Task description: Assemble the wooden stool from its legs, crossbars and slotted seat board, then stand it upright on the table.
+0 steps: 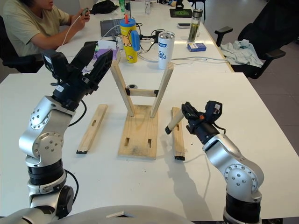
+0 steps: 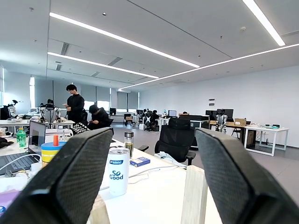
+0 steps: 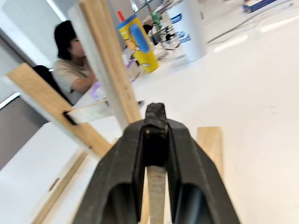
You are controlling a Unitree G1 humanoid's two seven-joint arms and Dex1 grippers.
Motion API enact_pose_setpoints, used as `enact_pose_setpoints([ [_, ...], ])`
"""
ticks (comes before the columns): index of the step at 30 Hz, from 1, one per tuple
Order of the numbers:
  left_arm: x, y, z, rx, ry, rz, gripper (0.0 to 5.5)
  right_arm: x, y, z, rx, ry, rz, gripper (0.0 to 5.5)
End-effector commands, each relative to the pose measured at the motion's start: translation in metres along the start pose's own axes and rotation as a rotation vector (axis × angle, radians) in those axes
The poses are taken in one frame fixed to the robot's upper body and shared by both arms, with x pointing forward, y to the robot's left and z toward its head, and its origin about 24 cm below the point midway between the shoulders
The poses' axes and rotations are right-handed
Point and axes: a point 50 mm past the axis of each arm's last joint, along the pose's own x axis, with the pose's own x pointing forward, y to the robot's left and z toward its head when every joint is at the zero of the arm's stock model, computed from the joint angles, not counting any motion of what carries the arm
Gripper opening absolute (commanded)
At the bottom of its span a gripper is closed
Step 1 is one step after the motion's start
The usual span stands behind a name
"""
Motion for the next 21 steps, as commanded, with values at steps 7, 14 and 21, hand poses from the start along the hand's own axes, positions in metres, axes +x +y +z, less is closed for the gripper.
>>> enact_pose_setpoints([
  [7,0.007,-0.003,-0.005,-0.017,0.045,-0.041,3.26,0.001,-0.007,-0.011,0.046,-0.132,-0.193,0.43],
  [14,0.008,-0.001,-0.008,-0.026,0.059,-0.04,3.26,0.008,-0.012,-0.016,0.094,-0.156,-0.236,0.43],
  [21,0.003,-0.002,-0.02,-0.024,0.102,-0.023,3.26,0.022,-0.015,-0.018,0.089,-0.153,-0.228,0.43],
])
